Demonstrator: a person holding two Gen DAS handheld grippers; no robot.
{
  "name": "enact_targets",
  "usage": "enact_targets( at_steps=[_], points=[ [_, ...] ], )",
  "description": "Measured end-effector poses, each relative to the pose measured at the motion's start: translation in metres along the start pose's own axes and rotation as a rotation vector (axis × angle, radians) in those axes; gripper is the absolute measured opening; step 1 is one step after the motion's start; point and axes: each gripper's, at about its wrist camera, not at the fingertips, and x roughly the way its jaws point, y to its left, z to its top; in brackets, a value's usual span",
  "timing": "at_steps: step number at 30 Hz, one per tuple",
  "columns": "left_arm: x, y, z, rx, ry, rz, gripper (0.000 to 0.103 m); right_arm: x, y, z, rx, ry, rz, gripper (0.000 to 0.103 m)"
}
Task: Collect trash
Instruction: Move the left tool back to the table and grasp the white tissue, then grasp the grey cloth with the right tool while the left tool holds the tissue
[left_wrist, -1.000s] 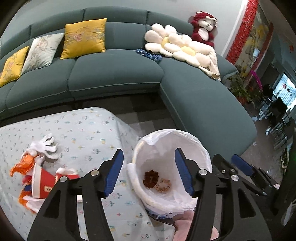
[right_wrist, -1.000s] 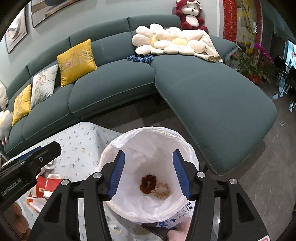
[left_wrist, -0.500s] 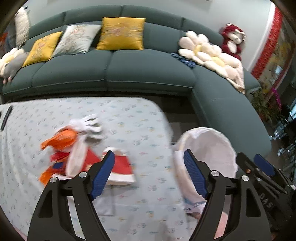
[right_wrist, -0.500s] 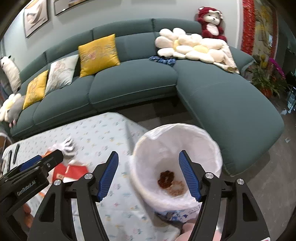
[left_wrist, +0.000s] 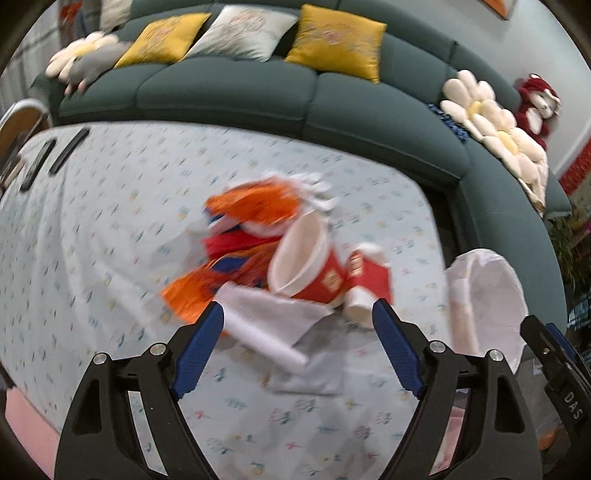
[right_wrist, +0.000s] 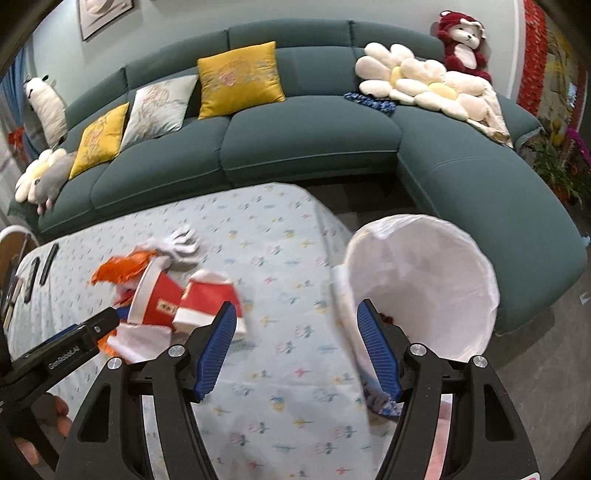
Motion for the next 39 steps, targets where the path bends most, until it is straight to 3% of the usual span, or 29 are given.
enact_targets(
  at_steps=[9,15,18,20,25,31,39],
  points=[
    [0.036,0.038,-0.015,-0.126,0.127,0.003,0.077,0.017,0.032,-0.024,-0.054,0.063,0.021,0.065],
    [0.058,0.044,-0.02,-0.169,0.183,-0.016,0.065,0.03,0.045,-0.036,-0.078,0.108,0.027,0.065],
    [0.066,0.043,-0.02,-0.175,0.202,-0.032,0.055,0.034,0.05,-0.039,-0.091,0.118,0.03,0.065],
    [0.072,0.043,-0.02,-0.173,0.213,-0.05,0.036,0.038,0.054,-0.041,-0.098,0.129,0.032,0.065],
    [0.074,0.046,-0.019,-0.173,0.223,-0.076,0.013,0.052,0.062,-0.05,-0.097,0.181,0.055,0.065],
    [0.054,0.056,-0.021,-0.132,0.182,-0.079,0.011,0.068,0.078,-0.062,-0.114,0.229,0.083,0.065],
    [0.039,0.06,-0.017,-0.053,0.132,-0.011,0.011,0.094,0.097,-0.073,-0.12,0.291,0.116,0.065]
  ],
)
